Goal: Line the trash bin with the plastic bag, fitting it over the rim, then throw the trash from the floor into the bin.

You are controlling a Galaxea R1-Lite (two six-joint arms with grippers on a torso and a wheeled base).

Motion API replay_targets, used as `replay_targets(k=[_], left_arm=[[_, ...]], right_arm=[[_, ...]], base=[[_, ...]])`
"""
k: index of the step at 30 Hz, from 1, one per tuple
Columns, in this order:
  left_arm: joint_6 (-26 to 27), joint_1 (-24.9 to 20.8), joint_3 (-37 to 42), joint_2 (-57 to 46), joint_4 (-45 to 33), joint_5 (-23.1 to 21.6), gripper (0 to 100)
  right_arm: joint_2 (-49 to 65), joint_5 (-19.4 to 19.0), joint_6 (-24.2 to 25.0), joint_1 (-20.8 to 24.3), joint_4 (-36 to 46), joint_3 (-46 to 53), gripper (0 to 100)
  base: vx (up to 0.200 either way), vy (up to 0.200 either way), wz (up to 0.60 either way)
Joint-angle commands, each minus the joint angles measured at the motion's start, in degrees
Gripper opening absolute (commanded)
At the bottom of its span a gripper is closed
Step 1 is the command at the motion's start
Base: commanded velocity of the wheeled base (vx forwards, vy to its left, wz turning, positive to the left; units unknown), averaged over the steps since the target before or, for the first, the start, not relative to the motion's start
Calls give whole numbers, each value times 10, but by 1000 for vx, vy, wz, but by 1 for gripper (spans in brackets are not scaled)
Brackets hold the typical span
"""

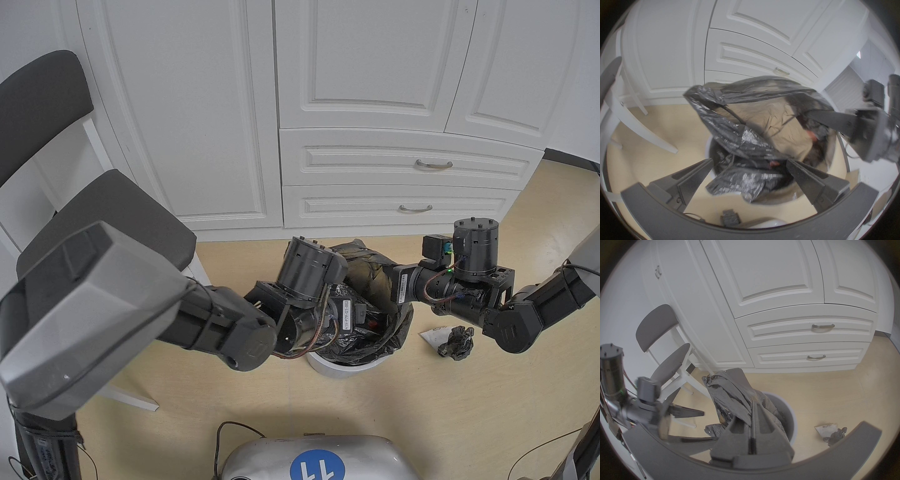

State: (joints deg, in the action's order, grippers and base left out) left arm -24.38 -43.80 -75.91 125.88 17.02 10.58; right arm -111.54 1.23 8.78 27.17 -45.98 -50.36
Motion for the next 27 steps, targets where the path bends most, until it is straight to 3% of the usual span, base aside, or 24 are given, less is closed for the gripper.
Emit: replay_targets(k=[1, 7, 21, 22, 27], left_arm=[[-26, 5, -41, 86, 35, 2, 100], [-29, 10, -56, 114, 116, 30, 100], [-49, 8, -83, 129, 124, 33, 100], [-49, 8, -83, 130, 125, 33, 0], [-51, 8, -85, 130, 124, 34, 0]], right_arm=[[0, 0, 0, 3, -2, 2, 0], [-10, 0, 0, 3, -10, 2, 0], [-7, -2, 2, 4, -10, 2, 0], [-7, -2, 2, 4, -10, 2, 0], [-5, -2, 2, 3, -10, 3, 0]], base=[[0, 0, 0], [0, 0, 0], [0, 0, 0], [0, 0, 0], [0, 0, 0]])
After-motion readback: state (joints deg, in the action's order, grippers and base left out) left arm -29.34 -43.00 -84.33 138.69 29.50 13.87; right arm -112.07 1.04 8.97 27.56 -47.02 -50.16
